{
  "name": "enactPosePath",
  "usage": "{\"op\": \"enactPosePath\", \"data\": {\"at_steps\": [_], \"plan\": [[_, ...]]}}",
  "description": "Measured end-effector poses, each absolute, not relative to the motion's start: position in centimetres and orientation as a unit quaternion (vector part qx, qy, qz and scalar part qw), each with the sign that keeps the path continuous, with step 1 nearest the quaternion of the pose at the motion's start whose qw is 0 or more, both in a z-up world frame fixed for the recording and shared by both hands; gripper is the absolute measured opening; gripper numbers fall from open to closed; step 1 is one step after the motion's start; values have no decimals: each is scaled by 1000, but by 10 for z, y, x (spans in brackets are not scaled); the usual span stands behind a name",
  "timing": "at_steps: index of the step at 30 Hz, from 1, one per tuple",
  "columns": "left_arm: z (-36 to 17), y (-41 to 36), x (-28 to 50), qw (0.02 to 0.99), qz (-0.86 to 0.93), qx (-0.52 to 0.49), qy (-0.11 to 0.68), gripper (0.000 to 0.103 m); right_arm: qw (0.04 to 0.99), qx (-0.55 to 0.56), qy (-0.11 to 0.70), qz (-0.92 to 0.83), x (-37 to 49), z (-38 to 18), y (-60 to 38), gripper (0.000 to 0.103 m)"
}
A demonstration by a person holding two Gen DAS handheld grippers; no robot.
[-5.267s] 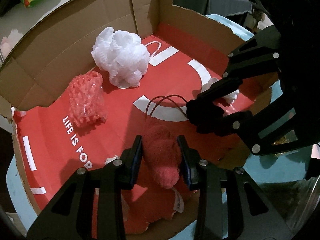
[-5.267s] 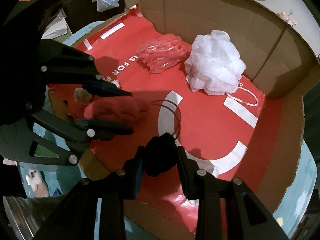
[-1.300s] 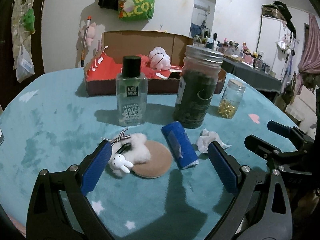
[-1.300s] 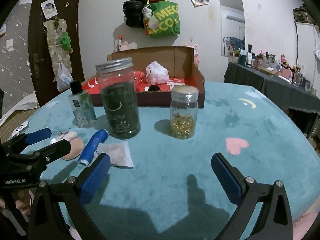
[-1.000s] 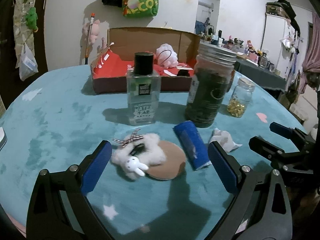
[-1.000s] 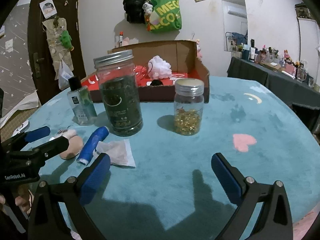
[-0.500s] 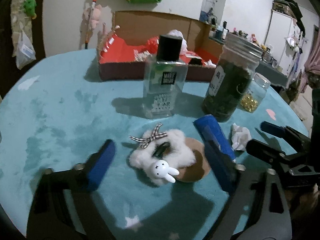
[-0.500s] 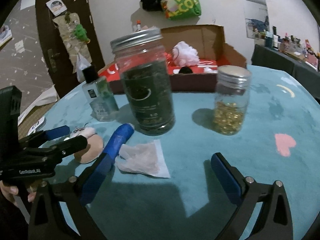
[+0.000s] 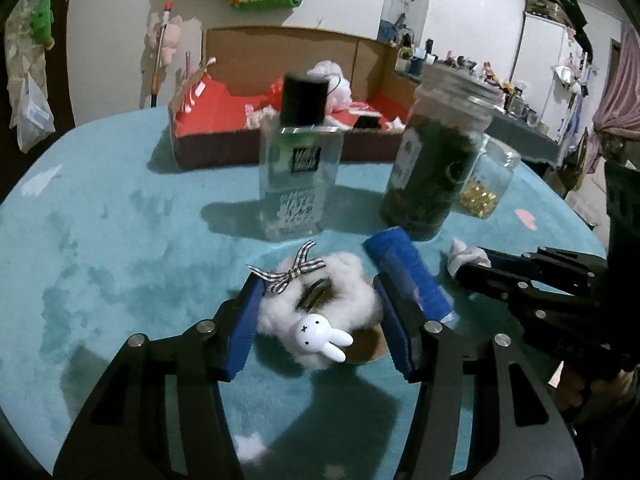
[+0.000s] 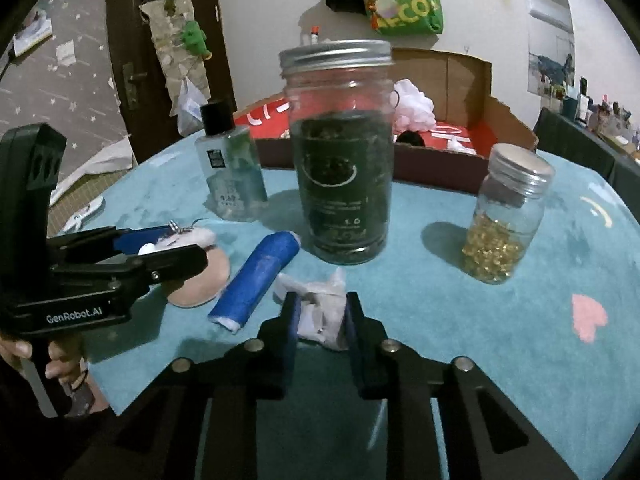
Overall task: Organize soft objects
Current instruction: 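Lift and carry the bunny hair tie and tissue toward the box with both grippers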
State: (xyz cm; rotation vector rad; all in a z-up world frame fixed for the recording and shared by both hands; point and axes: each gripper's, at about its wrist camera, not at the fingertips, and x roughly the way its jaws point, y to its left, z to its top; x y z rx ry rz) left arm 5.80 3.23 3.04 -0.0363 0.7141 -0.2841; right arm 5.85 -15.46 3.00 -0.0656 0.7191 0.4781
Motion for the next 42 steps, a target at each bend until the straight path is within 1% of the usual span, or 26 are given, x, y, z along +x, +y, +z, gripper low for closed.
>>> {"op": "enactPosePath", "data": {"at_steps": [7, 20, 42], "plan": [[42, 22, 51, 930, -157, -7, 332, 54, 915, -30, 335, 223, 52, 37, -162, 20], [54, -10, 44, 926, -208, 6, 315, 54, 929, -24, 310, 202, 42, 53, -177, 20], [53, -22, 42, 924, -216, 14, 315, 54, 930, -23, 310, 198, 39, 53, -181, 20]]}}
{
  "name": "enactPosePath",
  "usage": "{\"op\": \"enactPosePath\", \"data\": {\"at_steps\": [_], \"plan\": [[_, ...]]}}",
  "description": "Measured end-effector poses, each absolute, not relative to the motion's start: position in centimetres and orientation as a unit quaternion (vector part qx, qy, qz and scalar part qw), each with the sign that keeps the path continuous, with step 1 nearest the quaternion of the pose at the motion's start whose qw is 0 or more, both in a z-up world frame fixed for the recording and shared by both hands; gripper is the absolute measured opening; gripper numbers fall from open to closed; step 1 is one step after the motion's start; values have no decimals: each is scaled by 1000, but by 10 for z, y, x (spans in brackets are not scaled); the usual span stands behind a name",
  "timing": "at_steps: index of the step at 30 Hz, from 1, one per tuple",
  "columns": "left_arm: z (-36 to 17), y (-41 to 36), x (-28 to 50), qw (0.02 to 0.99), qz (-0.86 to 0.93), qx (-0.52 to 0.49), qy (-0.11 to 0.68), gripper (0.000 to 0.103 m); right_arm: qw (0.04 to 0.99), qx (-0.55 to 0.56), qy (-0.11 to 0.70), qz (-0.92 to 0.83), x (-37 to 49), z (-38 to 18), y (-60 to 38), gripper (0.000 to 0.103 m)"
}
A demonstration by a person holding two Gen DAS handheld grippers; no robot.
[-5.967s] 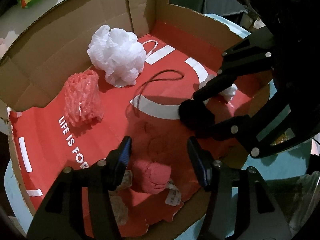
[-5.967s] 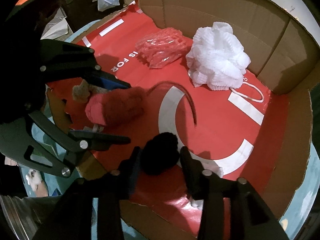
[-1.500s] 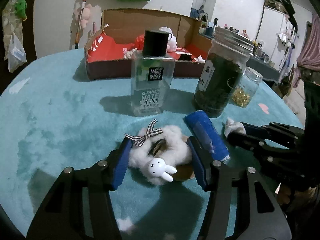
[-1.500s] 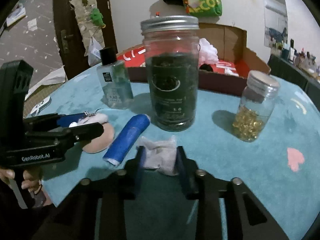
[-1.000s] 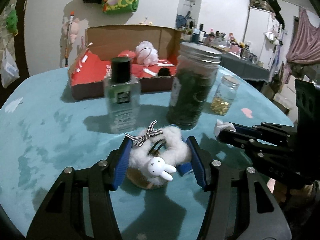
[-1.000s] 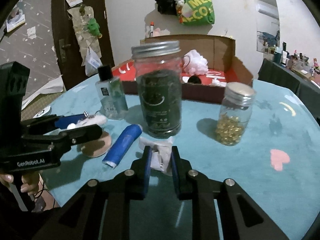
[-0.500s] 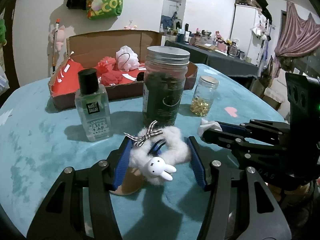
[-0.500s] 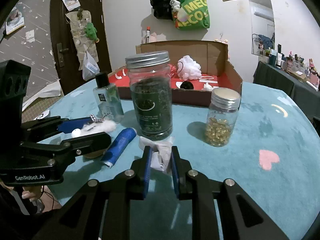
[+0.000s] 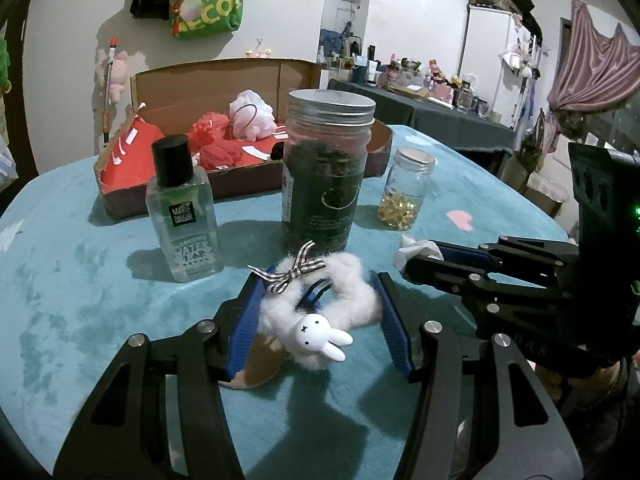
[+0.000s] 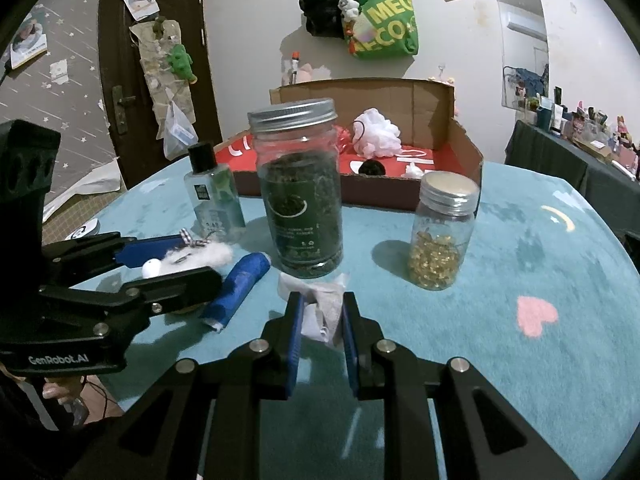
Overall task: Organize soft objects
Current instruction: 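Lift and carry the bunny hair tie and tissue toward the box with both grippers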
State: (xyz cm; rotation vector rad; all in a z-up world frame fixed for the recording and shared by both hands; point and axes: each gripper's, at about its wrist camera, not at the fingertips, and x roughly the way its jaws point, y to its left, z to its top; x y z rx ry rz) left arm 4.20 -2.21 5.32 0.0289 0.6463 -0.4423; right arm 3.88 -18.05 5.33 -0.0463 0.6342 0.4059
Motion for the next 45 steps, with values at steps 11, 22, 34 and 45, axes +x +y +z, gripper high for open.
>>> {"op": "enactPosePath", "data": {"at_steps": [11, 22, 34, 45], "plan": [[58, 4, 44, 930, -188, 1, 315, 54, 933, -12, 315, 171, 39, 54, -202, 20], [56, 50, 52, 936, -139, -16, 322, 54, 936, 3, 323, 138, 46, 55, -233, 20], [50, 100, 81, 934, -80, -31, 348, 54, 935, 15, 338, 105, 67, 56, -266, 20], [54, 120, 129, 923, -103, -39, 369, 54, 927, 29, 359, 106, 108, 67, -294, 20]]}}
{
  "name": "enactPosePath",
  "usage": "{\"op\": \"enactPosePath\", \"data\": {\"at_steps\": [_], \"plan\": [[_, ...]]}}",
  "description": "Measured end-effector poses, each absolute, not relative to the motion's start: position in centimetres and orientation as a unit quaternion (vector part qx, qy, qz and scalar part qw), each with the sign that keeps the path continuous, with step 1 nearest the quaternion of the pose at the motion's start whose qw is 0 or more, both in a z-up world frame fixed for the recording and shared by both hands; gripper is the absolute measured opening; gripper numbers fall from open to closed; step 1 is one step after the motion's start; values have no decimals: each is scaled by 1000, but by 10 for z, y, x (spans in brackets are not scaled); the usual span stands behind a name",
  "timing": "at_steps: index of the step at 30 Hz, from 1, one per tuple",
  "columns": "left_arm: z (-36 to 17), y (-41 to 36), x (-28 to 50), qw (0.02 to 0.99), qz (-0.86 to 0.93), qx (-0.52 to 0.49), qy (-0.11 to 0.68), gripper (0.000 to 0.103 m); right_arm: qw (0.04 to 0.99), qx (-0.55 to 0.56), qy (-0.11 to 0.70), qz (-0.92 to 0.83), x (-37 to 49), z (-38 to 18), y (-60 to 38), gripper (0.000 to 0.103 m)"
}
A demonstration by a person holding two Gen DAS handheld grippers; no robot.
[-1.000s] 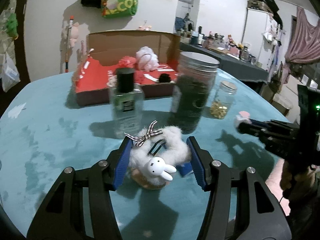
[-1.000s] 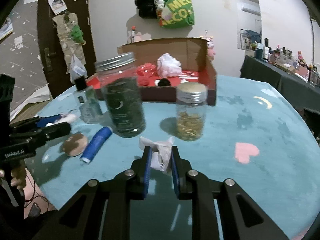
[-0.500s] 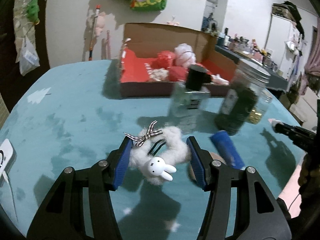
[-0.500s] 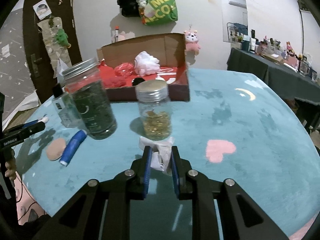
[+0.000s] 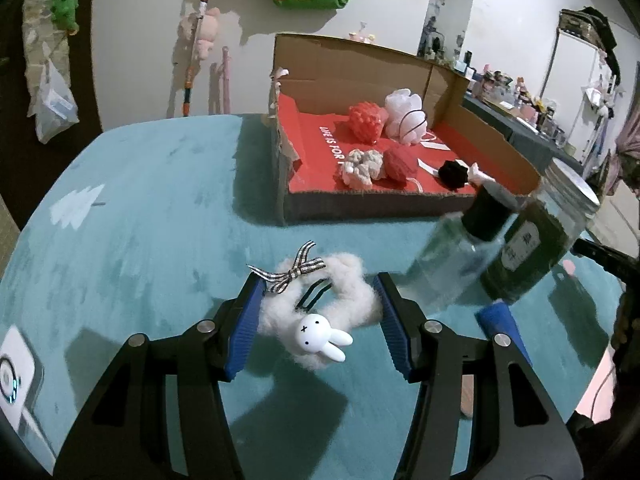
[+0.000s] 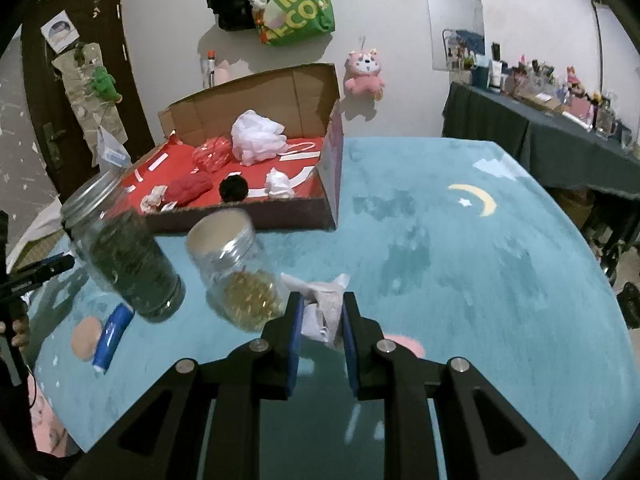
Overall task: Organize soft objects
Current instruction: 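Lift and carry the bunny hair tie and tissue toward the box with both grippers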
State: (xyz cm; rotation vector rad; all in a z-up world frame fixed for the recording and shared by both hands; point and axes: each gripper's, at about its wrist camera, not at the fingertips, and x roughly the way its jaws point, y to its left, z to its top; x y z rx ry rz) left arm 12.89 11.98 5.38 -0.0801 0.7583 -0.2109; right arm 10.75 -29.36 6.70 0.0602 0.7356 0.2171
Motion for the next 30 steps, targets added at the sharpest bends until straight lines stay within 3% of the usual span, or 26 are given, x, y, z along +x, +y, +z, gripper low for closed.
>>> {"op": "enactPosePath", "data": {"at_steps": [14, 30], "plan": [[79, 126, 171, 916, -159, -23, 367, 54, 890, 74, 405, 198, 170, 86, -303, 20], [119, 88, 204, 909, -215, 37, 355, 54, 873, 21, 418, 249, 209, 115, -269, 20]]}}
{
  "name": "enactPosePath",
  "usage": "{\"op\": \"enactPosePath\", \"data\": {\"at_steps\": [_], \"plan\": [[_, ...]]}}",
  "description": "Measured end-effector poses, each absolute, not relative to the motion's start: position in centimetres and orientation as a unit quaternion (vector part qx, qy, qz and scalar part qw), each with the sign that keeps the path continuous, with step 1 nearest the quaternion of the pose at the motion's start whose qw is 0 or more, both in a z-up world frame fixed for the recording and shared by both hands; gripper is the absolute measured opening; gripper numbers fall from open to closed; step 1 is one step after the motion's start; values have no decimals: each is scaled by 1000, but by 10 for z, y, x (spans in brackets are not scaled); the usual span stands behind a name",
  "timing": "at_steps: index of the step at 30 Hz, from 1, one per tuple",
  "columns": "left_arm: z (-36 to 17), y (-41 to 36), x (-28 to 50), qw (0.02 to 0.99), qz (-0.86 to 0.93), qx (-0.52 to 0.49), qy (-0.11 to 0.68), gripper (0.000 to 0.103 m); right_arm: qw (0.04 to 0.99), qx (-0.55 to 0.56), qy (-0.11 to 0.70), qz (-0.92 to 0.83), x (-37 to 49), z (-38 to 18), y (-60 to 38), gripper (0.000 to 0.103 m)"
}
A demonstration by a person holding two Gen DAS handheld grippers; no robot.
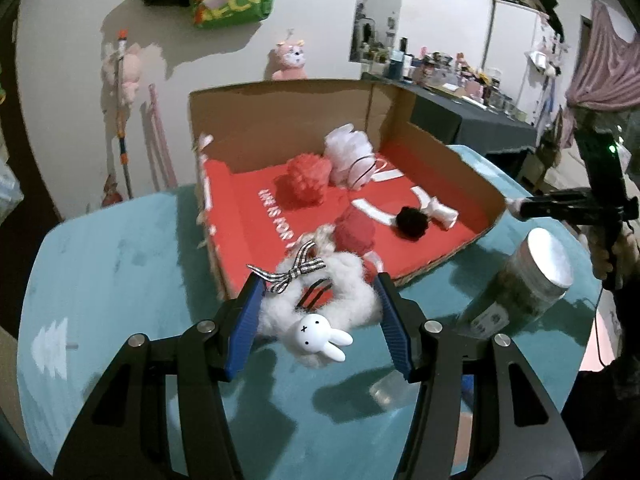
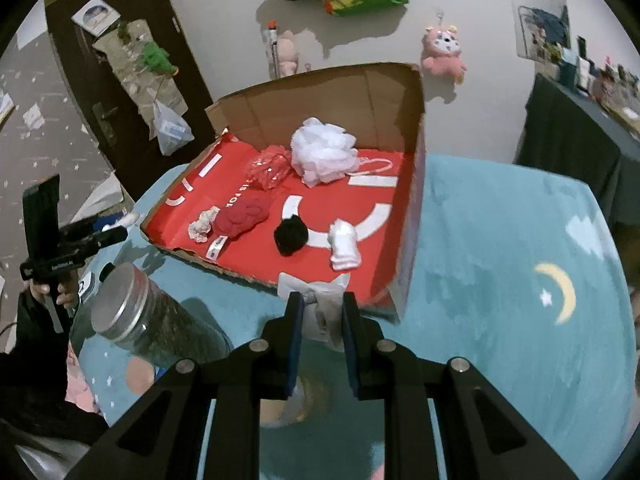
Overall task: Organize soft objects
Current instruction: 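Lift and carry the bunny hair tie and tissue toward the box with both grippers, then lower the bunny hair tie and tissue into the box with both grippers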
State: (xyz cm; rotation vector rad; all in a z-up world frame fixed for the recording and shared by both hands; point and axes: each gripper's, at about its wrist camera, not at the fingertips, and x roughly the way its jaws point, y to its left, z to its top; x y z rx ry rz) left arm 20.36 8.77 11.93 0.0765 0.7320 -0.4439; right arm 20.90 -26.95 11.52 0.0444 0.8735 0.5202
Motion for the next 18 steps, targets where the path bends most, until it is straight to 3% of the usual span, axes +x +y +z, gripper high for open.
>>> {"op": "enactPosePath", "data": {"at_steps": [9, 18], "plan": [[132, 49, 251, 898, -226, 69, 371, 54, 872, -27, 417, 255, 247, 133, -233, 20], [102, 20, 323, 873, -174, 104, 443, 54, 860, -105, 456, 203, 317, 124, -187, 20]]}}
